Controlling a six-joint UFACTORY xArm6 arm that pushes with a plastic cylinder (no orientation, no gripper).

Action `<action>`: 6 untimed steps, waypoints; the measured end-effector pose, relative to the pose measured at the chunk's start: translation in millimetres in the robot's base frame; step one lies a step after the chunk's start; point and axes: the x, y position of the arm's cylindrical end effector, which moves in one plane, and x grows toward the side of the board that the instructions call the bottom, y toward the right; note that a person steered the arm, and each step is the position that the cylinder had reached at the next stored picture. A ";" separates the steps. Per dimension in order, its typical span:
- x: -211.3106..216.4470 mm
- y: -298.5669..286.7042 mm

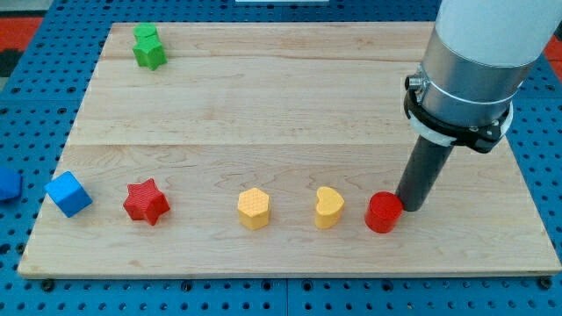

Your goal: Push the red circle into the heart

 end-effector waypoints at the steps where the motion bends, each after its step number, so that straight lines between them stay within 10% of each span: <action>1: 22.6 36.2; 6: 20.8 -39.0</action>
